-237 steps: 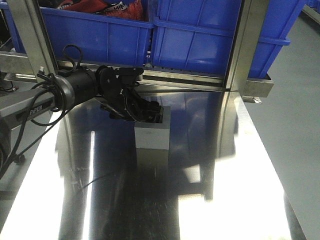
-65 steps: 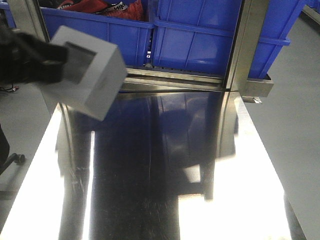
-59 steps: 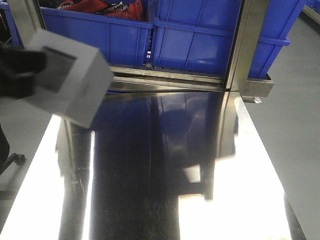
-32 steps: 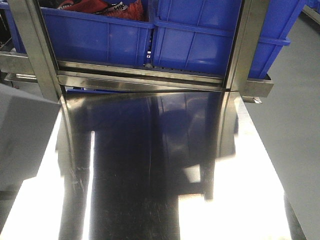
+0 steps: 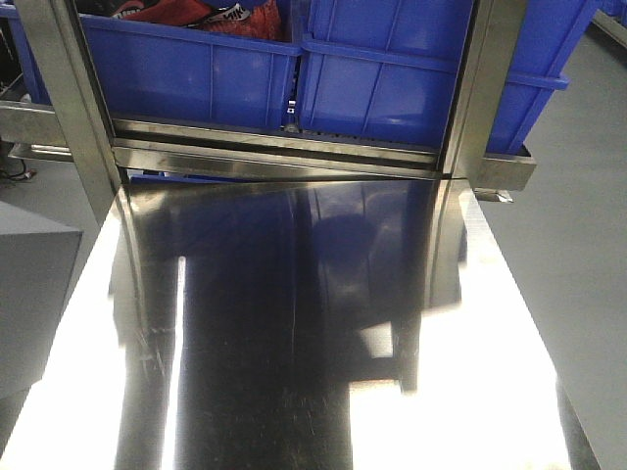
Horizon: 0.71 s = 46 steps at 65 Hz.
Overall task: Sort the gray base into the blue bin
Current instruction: 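Drive the base away from the table while holding the base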
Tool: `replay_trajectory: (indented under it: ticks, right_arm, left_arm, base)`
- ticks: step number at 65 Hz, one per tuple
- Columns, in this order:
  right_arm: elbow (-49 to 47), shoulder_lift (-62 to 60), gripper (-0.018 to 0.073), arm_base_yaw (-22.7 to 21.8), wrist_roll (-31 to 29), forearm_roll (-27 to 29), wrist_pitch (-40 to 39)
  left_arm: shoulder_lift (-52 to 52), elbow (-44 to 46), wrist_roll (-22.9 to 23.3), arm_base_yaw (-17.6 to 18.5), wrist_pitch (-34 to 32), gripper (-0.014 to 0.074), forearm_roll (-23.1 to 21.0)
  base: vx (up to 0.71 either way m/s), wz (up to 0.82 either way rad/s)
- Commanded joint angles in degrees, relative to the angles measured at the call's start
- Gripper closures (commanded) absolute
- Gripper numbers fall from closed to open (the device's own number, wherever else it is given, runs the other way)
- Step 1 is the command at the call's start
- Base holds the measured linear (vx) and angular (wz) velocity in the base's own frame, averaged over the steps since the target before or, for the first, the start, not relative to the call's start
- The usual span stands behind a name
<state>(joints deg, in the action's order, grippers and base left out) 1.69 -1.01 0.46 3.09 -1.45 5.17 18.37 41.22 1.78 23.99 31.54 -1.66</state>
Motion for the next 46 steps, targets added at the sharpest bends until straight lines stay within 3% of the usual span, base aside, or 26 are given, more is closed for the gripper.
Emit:
replay_trajectory:
  ticks: [1,46]
  right_arm:
    - [0.1,-0.4,0.0564,-0.2,-0.4,-0.4,-4.2]
    - [0.1,-0.4,0.0564,-0.2,-0.4,-0.4,-4.2]
  left_arm:
    - [0.5,1.6,0.7,0.1,-6.6,0.0446,-0.6]
    - [0.5,1.6,0.7,0.1,-6.6,0.0446,-0.6]
  base:
    - [0.00,0.00]
    - [0.00,0.00]
